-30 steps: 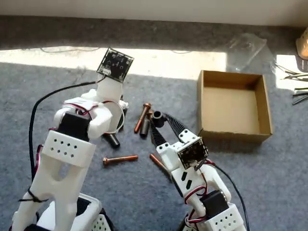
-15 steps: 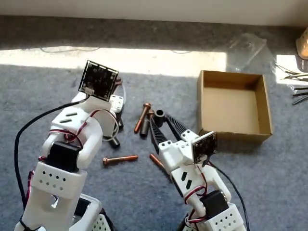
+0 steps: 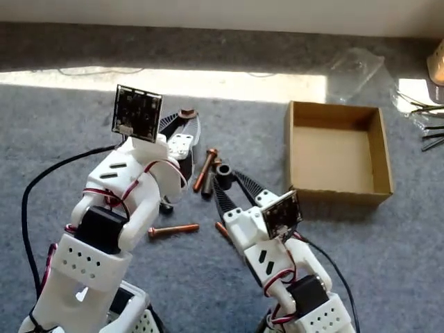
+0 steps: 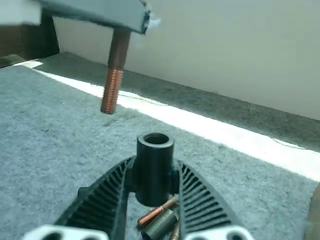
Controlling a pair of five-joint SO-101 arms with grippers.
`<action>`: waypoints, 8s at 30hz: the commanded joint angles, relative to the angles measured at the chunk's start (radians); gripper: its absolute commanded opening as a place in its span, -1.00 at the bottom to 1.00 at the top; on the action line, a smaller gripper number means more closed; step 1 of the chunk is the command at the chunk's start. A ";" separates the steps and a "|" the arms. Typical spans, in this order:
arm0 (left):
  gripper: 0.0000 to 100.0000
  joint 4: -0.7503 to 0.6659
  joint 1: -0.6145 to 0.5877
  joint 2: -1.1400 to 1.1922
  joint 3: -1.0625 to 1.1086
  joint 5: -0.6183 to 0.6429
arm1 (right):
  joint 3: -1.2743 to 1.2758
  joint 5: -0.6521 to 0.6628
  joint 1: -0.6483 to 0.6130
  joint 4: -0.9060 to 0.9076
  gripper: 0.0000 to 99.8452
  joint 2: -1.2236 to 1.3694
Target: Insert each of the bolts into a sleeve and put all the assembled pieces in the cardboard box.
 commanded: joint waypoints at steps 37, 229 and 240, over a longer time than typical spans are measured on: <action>-0.99 -0.322 0.194 -0.288 0.280 0.009 | 0.124 0.017 -0.035 0.013 -0.99 -0.013; -0.95 -0.267 -0.314 -0.501 0.791 -0.091 | -1.168 0.215 0.634 0.372 -0.99 1.512; -0.95 -0.267 -0.314 -0.501 0.791 -0.091 | -1.457 0.213 0.634 0.375 -0.99 1.856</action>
